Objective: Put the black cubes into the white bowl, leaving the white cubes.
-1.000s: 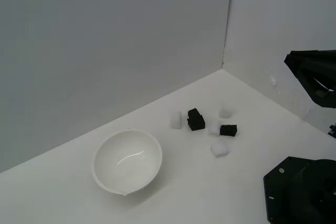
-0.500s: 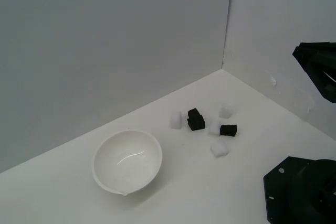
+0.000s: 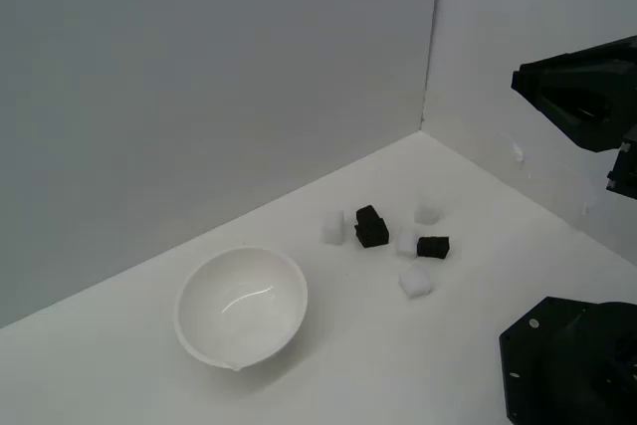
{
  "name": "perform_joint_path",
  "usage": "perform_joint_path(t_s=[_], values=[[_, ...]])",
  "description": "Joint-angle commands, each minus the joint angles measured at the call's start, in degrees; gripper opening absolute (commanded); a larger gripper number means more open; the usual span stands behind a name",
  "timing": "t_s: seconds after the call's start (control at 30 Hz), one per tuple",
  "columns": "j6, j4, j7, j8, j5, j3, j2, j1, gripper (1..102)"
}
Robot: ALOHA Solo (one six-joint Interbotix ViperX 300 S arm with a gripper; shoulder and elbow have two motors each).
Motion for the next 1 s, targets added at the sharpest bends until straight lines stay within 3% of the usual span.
perform_joint_path(t_s=[0.0,0.1,0.23,0.5,0.7,0.97], values=[[-0.7,-3.3,2.4,0.9,-3.4,-5.2,-5.4,-0.9,4],[-1.3,-4.8,4.2,0.9,-4.9,-9.8,-9.8,-0.9,7],[-1.7,-5.4,6.6,0.8,-5.4,-14.9,-14.9,-0.9,20],[-1.8,-6.2,13.0,0.9,-6.2,-23.2,-23.3,-0.9,21],[-1.6,-6.6,15.3,1.0,-6.7,-30.0,-29.9,-0.9,24],[-0.3,-6.5,15.5,1.1,-6.6,-37.2,-37.1,-0.9,38]])
